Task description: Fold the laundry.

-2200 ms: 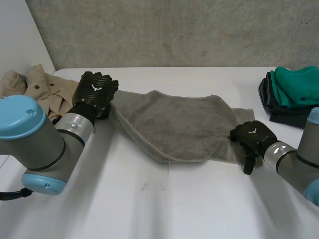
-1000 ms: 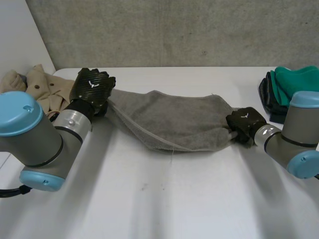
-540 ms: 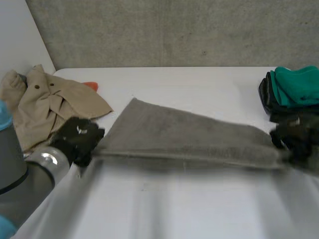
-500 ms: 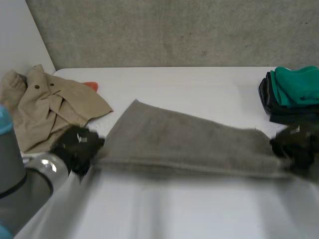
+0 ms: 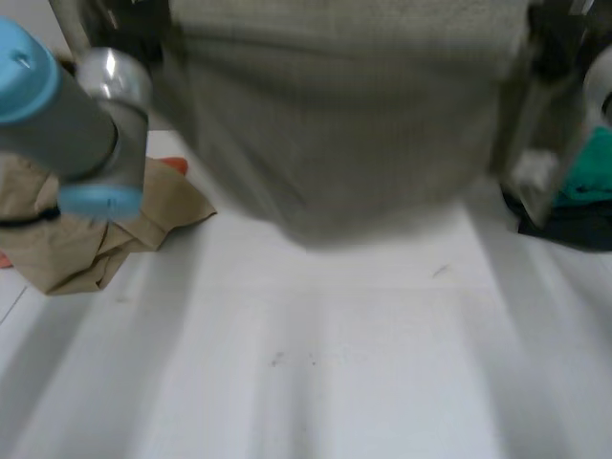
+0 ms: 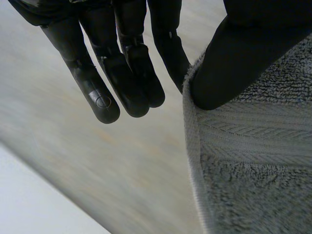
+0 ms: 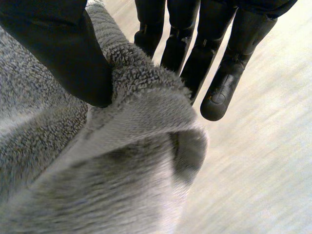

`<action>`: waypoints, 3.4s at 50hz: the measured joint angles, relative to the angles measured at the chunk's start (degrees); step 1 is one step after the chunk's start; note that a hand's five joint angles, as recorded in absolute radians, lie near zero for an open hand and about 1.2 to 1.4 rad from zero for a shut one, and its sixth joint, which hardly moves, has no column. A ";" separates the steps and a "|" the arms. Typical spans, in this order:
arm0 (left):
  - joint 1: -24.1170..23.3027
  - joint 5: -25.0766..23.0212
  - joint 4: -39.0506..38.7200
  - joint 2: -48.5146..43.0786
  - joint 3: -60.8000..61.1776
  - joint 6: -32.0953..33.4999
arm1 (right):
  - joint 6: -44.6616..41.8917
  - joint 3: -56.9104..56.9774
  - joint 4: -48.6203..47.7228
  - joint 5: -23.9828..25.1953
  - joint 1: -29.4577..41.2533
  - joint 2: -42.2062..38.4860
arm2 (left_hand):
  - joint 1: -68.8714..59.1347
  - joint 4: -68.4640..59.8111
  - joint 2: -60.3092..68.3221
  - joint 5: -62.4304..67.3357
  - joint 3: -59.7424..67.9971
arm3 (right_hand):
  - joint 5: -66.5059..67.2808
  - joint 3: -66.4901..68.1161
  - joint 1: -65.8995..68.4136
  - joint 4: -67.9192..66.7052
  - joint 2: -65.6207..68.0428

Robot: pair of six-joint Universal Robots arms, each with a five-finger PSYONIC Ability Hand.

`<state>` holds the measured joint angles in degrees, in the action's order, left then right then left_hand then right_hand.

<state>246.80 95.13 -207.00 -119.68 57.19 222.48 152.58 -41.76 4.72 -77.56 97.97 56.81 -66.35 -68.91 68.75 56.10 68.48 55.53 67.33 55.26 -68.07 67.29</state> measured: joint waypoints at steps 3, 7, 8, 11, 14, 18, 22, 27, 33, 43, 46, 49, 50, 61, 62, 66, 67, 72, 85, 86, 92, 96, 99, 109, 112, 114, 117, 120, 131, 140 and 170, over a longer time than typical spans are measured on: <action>-0.21 0.27 -6.63 1.04 -4.26 -0.19 | 1.84 2.27 -10.65 -2.73 1.12 1.59 | 0.00 0.00 0.00 0.00 0.00 | 0.00 0.00 0.00 0.00 0.00; -0.34 0.20 -9.77 2.49 -3.83 -0.26 | 2.14 2.30 -16.06 -4.02 1.76 2.76 | 0.00 0.00 0.00 0.00 0.00 | 0.00 0.00 0.43 0.00 0.00; -0.34 0.20 -9.77 2.49 -3.83 -0.26 | 2.14 2.30 -16.06 -4.02 1.76 2.76 | 0.00 0.00 0.00 0.00 0.00 | 0.00 0.00 0.43 0.00 0.00; -0.21 -0.14 -9.38 4.19 3.11 -0.35 | 1.98 -0.76 -15.86 -3.15 1.90 3.25 | 0.00 0.00 0.00 0.00 0.00 | 0.00 0.35 0.43 -0.01 0.00; -0.02 -0.39 -8.71 5.73 10.84 -0.50 | 1.87 -5.62 -14.47 -0.85 1.87 3.36 | 0.00 -0.01 0.02 0.00 0.00 | 0.00 0.51 0.43 -0.01 0.00; -0.04 -0.68 -8.22 6.64 18.85 -0.87 | 1.84 -11.09 -12.53 1.85 1.82 2.62 | 0.00 -0.01 0.02 0.00 0.01 | 0.27 0.57 0.43 -0.01 0.00; -0.38 -1.49 -8.00 5.18 28.41 -1.58 | 1.78 -17.67 -8.13 4.43 1.79 -1.58 | 0.00 -0.02 0.04 0.00 0.02 | 0.49 0.57 0.43 -0.02 0.00; -1.37 -2.08 -7.80 1.84 33.69 -1.77 | 1.58 -20.46 -1.81 5.00 1.77 -6.39 | 0.00 -0.02 0.05 0.00 0.02 | 0.49 0.57 0.43 -0.02 0.00; -2.83 -2.22 -7.37 0.03 37.54 -1.77 | 0.88 -21.05 10.28 4.87 1.45 -9.57 | 0.00 -0.02 0.05 0.00 0.02 | 0.49 0.57 0.43 -0.10 0.00; -3.16 -2.28 -7.11 5.41 41.98 -1.97 | 0.44 -20.56 24.05 5.29 0.96 -9.18 | 0.00 -0.02 0.05 0.00 0.02 | 0.49 0.57 0.43 -0.30 0.00; -3.58 -2.26 -5.99 6.71 42.42 -2.05 | 0.38 -21.72 23.39 5.29 0.89 -8.81 | 0.00 -0.02 0.05 0.00 0.02 | -1.03 -2.66 -1.53 3.36 -3.60; -3.80 -2.27 -4.71 7.26 42.43 -2.22 | 0.32 -23.02 22.68 5.36 0.89 -8.23 | 0.00 -0.02 0.04 0.00 0.02 | -12.15 -14.36 -12.57 15.00 -14.62; -3.89 -2.29 -3.93 7.52 42.42 -2.36 | 0.20 -24.57 21.76 5.52 0.86 -7.38 | 0.00 -0.02 0.05 0.00 0.02 | -24.87 -27.17 -20.96 27.67 -27.69; -3.94 -2.43 -1.33 8.15 42.13 -3.30 | -3.60 -38.44 8.30 6.22 0.52 0.35 | 0.00 -0.02 0.05 0.00 0.02 | -23.53 -24.08 -18.47 24.85 -24.33; -3.94 -2.43 -1.34 8.18 42.13 -3.31 | -3.96 -39.15 7.67 6.27 0.52 0.59 | 0.00 -0.02 0.05 0.00 0.02 | -23.20 -23.64 -18.03 24.41 -23.73; -3.91 -2.45 -1.42 8.45 42.11 -3.35 | -5.42 -41.95 4.33 6.37 0.87 0.97 | 0.00 -0.02 0.05 0.00 0.02 | -19.88 -20.05 -14.59 20.84 -19.68; -3.89 -2.45 -1.44 8.51 42.10 -3.35 | -5.64 -42.34 3.71 6.35 0.97 0.96 | 0.00 -0.02 0.05 0.00 0.02 | -19.88 -20.05 -14.59 20.84 -19.68; -3.69 -2.42 -1.46 8.67 42.09 -3.39 | -7.84 -44.83 -1.77 5.75 2.15 0.49 | 0.00 -0.02 0.04 0.00 0.02 | -2.51 -2.55 -0.97 3.22 -2.06; -3.58 -2.18 4.37 16.45 43.77 -3.20 | -8.78 -45.31 1.57 4.48 2.61 13.24 | 0.00 -0.02 0.04 0.00 0.02 | 0.72 0.52 0.17 0.04 0.17; -3.52 -2.19 6.24 18.56 44.24 -3.08 | -8.49 -44.84 4.01 4.58 2.45 15.15 | 0.00 -0.02 0.05 0.00 0.02 | 0.72 0.53 0.17 0.01 0.17; -2.99 -2.40 17.66 28.15 46.89 -2.29 | -8.31 -41.30 19.00 5.33 0.20 19.99 | 0.00 -0.02 0.05 0.00 0.02 | 0.72 0.53 0.17 -0.01 0.17; -2.70 -2.54 26.16 31.71 48.57 -1.56 | -10.17 -39.19 29.06 6.11 -2.14 20.51 | 0.00 -0.02 0.05 0.00 0.02 | 0.72 0.53 0.17 -0.02 0.17; -2.51 -2.58 30.97 32.29 49.53 -1.05 | -12.21 -38.32 33.39 7.05 -3.40 20.04 | 0.00 -0.02 0.05 0.00 0.02 | 0.72 0.53 0.17 0.00 0.17; -2.37 -2.47 24.97 16.62 42.08 -0.34 | -10.17 -34.03 23.85 8.61 -3.61 9.60 | 0.00 -0.02 0.05 0.00 0.02 | 0.72 0.52 0.18 -0.01 0.17; -2.41 -2.28 20.02 10.37 33.83 -0.12 | -5.98 -28.90 16.12 7.86 -2.12 6.15 | 0.00 -0.02 0.05 0.00 0.03 | 0.72 0.53 0.18 -0.01 0.17; -2.43 -2.06 16.79 7.49 27.55 0.14 | -3.38 -25.32 11.59 7.03 -0.99 5.14 | 0.00 -0.02 0.05 0.00 0.03 | 0.72 0.53 0.18 -0.01 0.17; -2.25 -1.30 10.71 5.33 17.73 0.41 | 0.84 -19.82 3.53 4.82 0.60 4.96 | 0.00 -0.02 0.05 0.00 0.03 | 0.73 0.53 0.53 -0.02 0.17; -1.87 0.10 3.26 4.78 9.13 0.59 | 5.68 -14.98 -6.73 1.67 1.73 6.16 | 0.00 -0.02 0.05 0.00 0.03 | 0.72 0.53 0.53 -0.02 0.17; -1.99 3.27 -8.24 12.19 10.45 -0.21 | 12.94 -10.79 -14.42 -1.05 2.33 11.44 | 0.00 -0.02 0.05 0.00 0.03 | 1.22 0.53 1.31 -0.03 0.17; -2.38 0.67 -5.47 19.99 34.00 -4.24 | 8.10 -12.07 14.13 3.91 1.90 6.59 | 0.00 -0.03 0.05 0.00 0.04 | 1.40 0.52 1.57 -0.04 0.17; -7.69 -1.72 -2.91 13.08 48.36 -5.83 | -5.69 -32.37 16.47 2.65 0.30 2.20 | 0.00 -0.03 0.06 0.00 0.04 | -27.21 -29.69 -22.25 30.41 -29.11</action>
<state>239.11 93.41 -209.91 -106.60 105.55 216.65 146.89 -74.12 21.18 -74.91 98.27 59.01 -66.35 -68.94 68.81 56.10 68.52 28.32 37.65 33.01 -37.66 38.18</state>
